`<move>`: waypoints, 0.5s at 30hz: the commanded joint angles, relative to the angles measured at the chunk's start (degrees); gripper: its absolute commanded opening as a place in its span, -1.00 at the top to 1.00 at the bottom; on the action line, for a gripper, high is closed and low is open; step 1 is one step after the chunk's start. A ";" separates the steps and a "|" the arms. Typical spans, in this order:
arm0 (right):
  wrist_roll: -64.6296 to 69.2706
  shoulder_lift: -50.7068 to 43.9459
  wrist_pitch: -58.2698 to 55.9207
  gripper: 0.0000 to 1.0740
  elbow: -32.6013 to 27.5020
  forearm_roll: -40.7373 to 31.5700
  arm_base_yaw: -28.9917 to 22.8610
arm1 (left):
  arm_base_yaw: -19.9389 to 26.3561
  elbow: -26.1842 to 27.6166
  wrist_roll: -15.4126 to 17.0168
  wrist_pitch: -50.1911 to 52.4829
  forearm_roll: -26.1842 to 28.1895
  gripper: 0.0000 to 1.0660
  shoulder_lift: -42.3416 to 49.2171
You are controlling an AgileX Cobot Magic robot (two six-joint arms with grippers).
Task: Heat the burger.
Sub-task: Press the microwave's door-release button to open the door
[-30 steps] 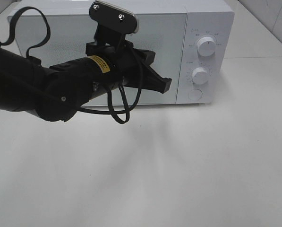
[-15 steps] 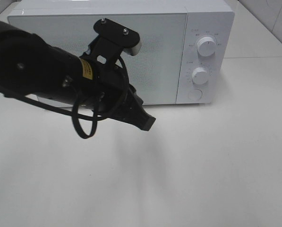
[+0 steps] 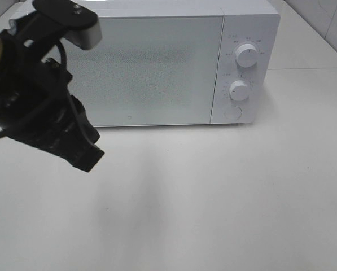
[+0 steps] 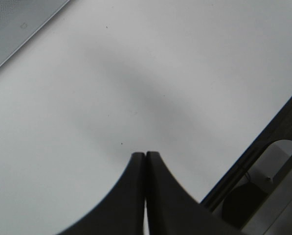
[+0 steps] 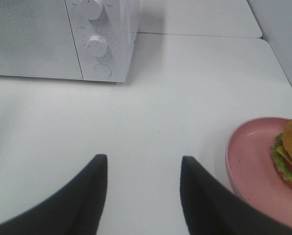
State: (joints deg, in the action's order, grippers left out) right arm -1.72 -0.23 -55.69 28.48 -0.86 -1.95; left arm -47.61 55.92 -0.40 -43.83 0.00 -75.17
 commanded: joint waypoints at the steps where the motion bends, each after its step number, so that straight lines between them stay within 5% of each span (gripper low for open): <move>1: -0.29 -1.49 0.52 0.10 -0.11 -0.06 0.11 | -0.17 0.23 2.75 -2.58 0.00 1.00 2.64; 8: -0.29 -1.49 0.52 0.10 -0.11 -0.06 0.11 | 4.35 0.23 8.25 -13.01 -1.20 1.00 7.79; 14: -0.29 -1.49 0.52 0.10 -0.11 -0.06 0.11 | 11.57 -0.46 7.85 -18.51 -2.81 0.95 11.75; 15: -0.29 -1.49 0.52 0.10 -0.11 -0.06 0.11 | 15.41 -1.83 6.82 -19.08 -4.01 0.81 14.04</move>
State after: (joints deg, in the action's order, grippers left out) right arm -1.72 -0.23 -55.69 28.48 -0.86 -1.95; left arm -34.15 55.00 6.82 -61.48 -3.09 -62.91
